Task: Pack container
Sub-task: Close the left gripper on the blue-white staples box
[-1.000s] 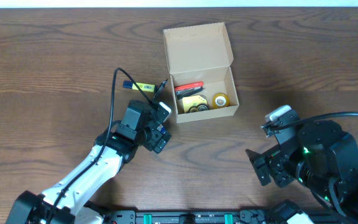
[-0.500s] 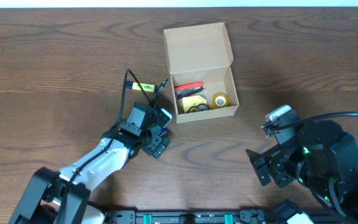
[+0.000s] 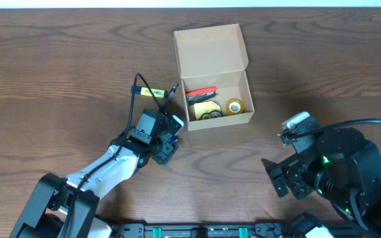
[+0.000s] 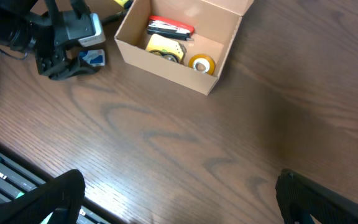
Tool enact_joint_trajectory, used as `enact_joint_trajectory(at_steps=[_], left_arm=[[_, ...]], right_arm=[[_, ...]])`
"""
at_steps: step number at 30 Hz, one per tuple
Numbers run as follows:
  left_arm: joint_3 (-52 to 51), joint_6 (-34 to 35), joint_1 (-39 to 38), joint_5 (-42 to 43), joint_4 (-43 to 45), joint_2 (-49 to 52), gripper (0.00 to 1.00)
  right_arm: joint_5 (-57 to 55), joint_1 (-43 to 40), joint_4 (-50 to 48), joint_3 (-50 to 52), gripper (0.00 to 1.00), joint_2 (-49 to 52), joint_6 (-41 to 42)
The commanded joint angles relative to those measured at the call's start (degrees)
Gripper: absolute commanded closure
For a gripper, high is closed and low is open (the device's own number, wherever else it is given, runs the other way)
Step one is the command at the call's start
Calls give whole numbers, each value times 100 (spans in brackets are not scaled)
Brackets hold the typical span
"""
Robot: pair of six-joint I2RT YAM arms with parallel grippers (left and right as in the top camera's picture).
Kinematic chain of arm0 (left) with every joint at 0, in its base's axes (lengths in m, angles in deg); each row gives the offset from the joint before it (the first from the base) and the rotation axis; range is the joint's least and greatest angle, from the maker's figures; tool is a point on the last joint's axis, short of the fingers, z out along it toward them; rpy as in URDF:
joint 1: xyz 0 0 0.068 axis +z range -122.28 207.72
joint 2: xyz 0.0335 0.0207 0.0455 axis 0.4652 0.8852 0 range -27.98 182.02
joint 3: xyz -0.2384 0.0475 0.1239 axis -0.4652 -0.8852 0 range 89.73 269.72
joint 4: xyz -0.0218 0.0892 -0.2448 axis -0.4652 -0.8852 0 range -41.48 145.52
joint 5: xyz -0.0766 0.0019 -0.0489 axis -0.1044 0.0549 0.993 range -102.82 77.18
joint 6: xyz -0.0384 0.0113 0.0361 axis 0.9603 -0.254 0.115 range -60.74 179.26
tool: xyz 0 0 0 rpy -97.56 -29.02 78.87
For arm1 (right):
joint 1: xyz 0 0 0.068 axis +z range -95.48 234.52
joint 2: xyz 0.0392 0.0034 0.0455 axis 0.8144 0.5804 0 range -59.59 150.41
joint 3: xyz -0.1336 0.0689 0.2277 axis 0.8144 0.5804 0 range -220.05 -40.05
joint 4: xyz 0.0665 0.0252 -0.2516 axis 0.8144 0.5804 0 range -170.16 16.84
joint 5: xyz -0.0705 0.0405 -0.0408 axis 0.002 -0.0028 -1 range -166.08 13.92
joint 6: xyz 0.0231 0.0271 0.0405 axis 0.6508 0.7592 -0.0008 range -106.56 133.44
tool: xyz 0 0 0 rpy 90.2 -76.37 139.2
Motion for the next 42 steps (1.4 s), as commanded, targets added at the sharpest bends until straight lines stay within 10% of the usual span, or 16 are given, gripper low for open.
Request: enact_joint_trajectory(at_steps=[1,42], left_arm=[[28,-48,9,2,2,79,40],[424,328,11,-63,72,-61,87]], right_arm=[[-63,-96,0,-2,1,-11,79],[-61,-96,0,-2,1,-11,81]])
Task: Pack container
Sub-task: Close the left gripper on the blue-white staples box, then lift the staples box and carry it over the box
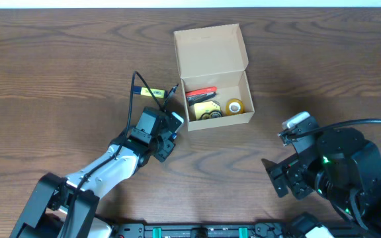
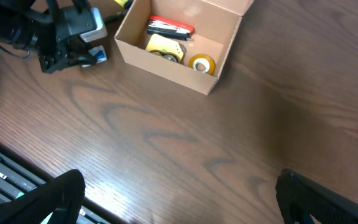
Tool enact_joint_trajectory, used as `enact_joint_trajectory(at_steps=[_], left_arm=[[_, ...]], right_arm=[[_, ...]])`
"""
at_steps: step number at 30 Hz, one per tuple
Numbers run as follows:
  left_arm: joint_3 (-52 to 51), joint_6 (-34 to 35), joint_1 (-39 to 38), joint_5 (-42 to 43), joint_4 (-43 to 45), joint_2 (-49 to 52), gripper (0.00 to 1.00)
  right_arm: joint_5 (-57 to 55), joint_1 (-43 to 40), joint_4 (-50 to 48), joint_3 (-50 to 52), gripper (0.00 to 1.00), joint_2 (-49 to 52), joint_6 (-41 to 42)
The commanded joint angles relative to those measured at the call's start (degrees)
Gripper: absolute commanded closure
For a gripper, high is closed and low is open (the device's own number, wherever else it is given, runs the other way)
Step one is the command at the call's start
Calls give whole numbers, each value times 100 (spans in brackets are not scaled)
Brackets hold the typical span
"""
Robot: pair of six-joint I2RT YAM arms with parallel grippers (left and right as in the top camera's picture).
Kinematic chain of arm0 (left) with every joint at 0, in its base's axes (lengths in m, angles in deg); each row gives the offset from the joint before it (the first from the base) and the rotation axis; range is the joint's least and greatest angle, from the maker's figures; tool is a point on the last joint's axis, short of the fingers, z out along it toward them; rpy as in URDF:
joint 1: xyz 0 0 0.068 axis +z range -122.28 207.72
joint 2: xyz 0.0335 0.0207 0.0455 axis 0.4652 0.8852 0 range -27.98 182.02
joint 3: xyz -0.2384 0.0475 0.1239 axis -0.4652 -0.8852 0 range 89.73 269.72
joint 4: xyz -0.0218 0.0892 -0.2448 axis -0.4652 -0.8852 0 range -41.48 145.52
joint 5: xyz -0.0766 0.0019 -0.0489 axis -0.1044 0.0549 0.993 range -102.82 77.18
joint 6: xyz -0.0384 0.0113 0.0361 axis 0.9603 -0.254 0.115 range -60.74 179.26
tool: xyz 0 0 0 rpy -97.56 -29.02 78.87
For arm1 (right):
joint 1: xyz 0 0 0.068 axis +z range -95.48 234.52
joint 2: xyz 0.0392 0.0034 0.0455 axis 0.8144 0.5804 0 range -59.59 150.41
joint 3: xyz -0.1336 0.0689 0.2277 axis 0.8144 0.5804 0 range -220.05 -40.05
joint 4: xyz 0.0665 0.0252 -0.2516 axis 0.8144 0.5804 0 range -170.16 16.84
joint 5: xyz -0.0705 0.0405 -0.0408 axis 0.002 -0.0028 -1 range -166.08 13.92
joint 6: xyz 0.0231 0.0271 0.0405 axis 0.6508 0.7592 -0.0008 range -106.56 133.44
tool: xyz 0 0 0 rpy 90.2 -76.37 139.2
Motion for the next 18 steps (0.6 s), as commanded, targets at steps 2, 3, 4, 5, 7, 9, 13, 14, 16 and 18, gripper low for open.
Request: enact_joint_trajectory(at_steps=[2,3,4,5,7,9,13,14,16,18], left_arm=[[494,70,11,-203,-157,-153,89],[599,72,13,-356,-280,-223,91],[678,70,13,-485,-387,-280,92],[761,70,13,-632,-498,-352,92],[918,70,13,-898,-695,-507,94],[1032,68,13,-1051,-769,-667,94],[1239,-39,13,-1073,-754,-997,94],[1314,-122,13,-1071,-743,-1093,94],[1517,-341,13,-1069,-732,-1248,94],[1777,-514,13,-1012,-734,-1283,94]], right_arm=[[-63,-96,0,-2,1,-11,79],[-63,-96,0,-2,1,-11,81],[-63,-96,0,-2,1,-11,79],[-61,-96,0,-2,1,-11,79],[-63,-96,0,-2,1,-11,79],[-63,-96,0,-2,1,-11,79],[-63,-96,0,-2,1,-11,81],[-63,-96,0,-2,1,-11,81],[-63,-96,0,-2,1,-11,81],[-63,-96,0,-2,1,-11,79]])
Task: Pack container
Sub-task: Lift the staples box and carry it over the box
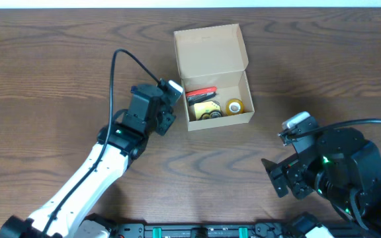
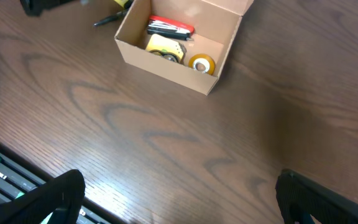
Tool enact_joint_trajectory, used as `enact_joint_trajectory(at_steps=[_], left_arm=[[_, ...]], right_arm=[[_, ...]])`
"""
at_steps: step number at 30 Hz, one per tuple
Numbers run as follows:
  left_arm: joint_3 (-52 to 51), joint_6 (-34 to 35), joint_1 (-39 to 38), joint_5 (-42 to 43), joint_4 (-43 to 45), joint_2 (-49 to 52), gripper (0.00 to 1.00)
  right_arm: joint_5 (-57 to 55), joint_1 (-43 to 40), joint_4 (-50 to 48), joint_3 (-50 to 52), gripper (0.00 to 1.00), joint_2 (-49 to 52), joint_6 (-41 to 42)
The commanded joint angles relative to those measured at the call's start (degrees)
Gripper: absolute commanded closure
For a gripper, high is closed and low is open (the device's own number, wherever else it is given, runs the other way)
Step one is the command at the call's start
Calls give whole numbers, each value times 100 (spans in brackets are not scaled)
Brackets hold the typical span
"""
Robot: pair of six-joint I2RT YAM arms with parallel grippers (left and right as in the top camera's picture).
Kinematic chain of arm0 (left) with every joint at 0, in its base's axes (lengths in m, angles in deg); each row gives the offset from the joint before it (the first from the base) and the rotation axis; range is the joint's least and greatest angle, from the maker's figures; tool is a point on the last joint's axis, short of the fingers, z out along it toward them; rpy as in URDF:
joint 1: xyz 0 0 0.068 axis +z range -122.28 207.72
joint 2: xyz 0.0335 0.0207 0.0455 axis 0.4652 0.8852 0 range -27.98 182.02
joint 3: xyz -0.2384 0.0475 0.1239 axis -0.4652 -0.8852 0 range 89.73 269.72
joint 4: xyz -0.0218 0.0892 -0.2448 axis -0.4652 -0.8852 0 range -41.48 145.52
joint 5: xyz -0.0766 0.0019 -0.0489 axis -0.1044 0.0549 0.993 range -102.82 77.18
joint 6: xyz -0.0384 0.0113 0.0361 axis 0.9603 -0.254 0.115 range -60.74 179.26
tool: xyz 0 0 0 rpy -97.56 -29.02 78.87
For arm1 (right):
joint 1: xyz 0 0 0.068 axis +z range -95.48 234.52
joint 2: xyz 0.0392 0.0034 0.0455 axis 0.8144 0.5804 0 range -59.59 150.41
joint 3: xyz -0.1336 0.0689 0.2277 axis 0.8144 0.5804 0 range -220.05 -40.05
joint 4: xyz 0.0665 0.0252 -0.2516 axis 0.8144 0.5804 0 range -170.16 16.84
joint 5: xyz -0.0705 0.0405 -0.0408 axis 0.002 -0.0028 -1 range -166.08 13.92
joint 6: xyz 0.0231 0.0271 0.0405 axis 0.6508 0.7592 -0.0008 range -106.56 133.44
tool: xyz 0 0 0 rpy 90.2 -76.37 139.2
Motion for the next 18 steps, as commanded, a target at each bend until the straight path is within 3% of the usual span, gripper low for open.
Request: enact_joint_trajectory(at_steps=[1,6,18], left_arm=[[503,-417,13,48,-4,-122,94],[1244,-603,13,756,-76,131,94],[3508,-1709,-149,1578,-1412,2323,94]], right_arm=[[-63,-96,-2,-2,1,-9,81],[-63,-96,-2,-2,1,-9,81],[-63,-96,-2,-2,1,-9,79]])
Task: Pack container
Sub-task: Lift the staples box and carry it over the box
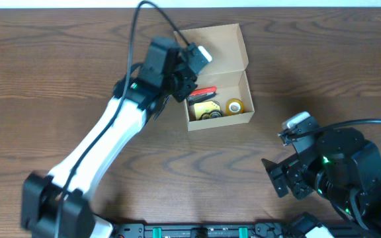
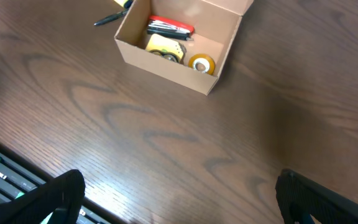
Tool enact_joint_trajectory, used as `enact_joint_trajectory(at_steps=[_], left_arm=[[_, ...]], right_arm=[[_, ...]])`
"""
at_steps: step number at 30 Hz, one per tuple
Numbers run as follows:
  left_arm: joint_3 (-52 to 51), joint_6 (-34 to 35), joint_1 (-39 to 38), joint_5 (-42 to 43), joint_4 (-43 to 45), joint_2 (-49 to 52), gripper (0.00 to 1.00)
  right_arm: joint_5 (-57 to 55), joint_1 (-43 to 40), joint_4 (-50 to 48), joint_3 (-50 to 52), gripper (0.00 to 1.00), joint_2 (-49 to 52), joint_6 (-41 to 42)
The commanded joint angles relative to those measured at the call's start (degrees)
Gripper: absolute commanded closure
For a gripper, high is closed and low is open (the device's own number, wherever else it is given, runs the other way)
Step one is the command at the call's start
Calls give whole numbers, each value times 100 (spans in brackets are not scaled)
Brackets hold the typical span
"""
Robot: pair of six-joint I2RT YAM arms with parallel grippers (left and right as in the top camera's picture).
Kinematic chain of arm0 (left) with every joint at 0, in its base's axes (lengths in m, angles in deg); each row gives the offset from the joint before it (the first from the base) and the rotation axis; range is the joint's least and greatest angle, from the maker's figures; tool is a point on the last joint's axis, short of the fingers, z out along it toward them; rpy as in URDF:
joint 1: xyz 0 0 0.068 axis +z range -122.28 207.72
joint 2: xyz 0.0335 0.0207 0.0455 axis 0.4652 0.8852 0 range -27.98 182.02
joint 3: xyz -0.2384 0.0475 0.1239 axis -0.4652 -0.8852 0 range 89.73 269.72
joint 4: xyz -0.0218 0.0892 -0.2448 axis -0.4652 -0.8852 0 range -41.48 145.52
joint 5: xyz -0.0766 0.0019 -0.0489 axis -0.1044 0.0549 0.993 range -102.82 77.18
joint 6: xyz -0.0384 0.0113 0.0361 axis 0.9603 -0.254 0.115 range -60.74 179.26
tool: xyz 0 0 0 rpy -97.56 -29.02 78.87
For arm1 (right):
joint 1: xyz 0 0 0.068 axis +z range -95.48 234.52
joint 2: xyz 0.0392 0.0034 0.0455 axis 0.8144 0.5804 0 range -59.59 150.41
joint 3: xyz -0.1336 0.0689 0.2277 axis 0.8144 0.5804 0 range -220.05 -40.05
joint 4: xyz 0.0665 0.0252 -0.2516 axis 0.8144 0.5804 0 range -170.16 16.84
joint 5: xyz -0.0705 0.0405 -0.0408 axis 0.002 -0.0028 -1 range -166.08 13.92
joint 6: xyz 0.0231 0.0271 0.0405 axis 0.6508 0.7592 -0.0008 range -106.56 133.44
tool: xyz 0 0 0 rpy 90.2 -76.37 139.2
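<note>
The open cardboard box (image 1: 211, 47) (image 2: 166, 67) stands at mid-table with its lid folded back. Inside lie a red-handled tool (image 1: 202, 91) (image 2: 169, 26), a yellow object (image 1: 207, 109) (image 2: 163, 46) and a yellow tape roll (image 1: 235, 106) (image 2: 201, 63). My left gripper (image 1: 185, 82) hangs over the box's left wall. Its jaws and anything in them are hidden by the arm from above. My right gripper (image 2: 182, 208) (image 1: 276, 178) is open and holds nothing, low over bare table to the right of the box.
A thin black and yellow item (image 2: 112, 14) lies on the table just left of the box, under my left arm in the overhead view. The wooden table (image 1: 58, 79) extends wide on all sides. A metal rail runs along the near edge.
My left arm has moved from left of the box, further back and right, to over the box's left wall. The right arm and the box contents have not moved.
My left gripper was down around a small blue and white object on the table, front-left of the box. Then it held that object slightly raised. Later the object was gone from the table and the arm stood beside the box; now it is over the box.
</note>
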Motion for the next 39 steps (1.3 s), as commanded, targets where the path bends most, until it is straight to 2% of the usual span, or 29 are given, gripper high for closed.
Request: enact_joint_trajectory(at_steps=[1,4,8,16,25,30,37,39], left_arm=[[815,-649,-111,240,-407,525,94],[1563,-986,-146,448,-835,1108,94],[2031,-1132,-146,531,-734,1547,94],[2074,-1196,-144,520,-94,1965,94],[2074,-824,-136,531,-76,1987,94],[2072,-857,-136,529,-81,2006,94],[2072,-1644,-175,560,-271,2194,94],[2072,-1825,-199,802,-317,2225,94]], right_arm=[[-66,-96,-2,-2,1,-11,79],[-66,-96,-2,-2,1,-11,79],[-66,-96,-2,-2,1,-11,81],[-66,-96,-2,-2,1,-11,81],[-66,-96,-2,-2,1,-11,81],[-66,-96,-2,-2,1,-11,81],[-66,-96,-2,-2,1,-11,79],[-66,-96,-2,-2,1,-11,81]])
